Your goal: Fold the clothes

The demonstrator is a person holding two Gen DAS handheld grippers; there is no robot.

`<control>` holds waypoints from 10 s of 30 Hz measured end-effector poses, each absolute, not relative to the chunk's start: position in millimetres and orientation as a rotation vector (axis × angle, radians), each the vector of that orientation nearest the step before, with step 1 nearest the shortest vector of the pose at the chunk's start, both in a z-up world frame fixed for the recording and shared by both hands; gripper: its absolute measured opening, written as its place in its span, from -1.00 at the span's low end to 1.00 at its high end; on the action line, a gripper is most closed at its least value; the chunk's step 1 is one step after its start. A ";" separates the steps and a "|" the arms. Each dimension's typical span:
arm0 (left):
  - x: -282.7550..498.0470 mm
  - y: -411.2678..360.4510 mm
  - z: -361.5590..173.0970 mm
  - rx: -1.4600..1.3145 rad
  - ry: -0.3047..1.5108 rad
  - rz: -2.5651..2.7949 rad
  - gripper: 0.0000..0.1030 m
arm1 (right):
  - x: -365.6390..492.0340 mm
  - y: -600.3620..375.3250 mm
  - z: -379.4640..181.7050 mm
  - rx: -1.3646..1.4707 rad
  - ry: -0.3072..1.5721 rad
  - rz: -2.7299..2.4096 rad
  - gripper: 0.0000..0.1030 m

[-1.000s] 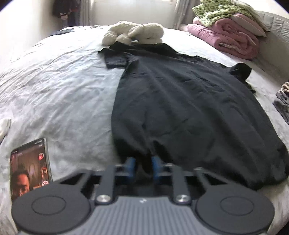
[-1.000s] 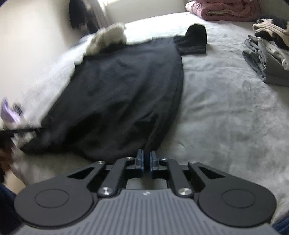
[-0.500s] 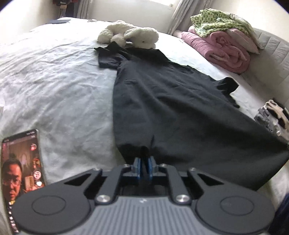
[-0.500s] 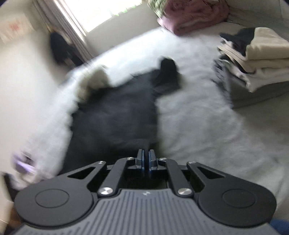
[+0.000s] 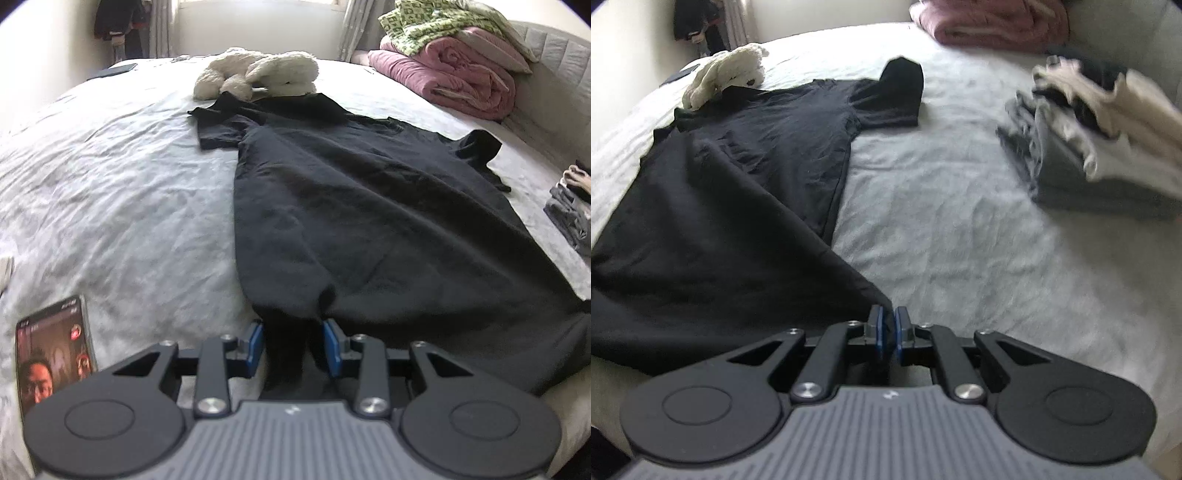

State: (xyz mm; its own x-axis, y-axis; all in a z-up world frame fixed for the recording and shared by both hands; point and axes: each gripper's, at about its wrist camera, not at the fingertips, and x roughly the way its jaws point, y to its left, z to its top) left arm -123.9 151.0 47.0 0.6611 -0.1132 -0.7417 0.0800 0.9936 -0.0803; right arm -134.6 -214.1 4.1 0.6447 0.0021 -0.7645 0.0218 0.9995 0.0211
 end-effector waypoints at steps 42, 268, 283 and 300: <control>-119.0 167.0 57.8 -0.146 0.821 -0.046 0.06 | -163.2 -176.8 -8.8 -0.037 0.822 0.124 -1.00; 239.8 209.5 64.3 -0.115 0.652 0.120 -0.98 | 208.5 -276.3 9.3 -0.348 0.667 -0.064 -1.00; 239.9 211.4 50.4 -0.128 0.694 0.191 -0.62 | 214.8 -284.5 -21.8 -0.291 0.727 -0.157 -0.51; 147.3 186.1 38.8 -0.263 0.788 0.121 -0.30 | 116.8 -305.2 -22.6 0.147 0.766 -0.107 -0.01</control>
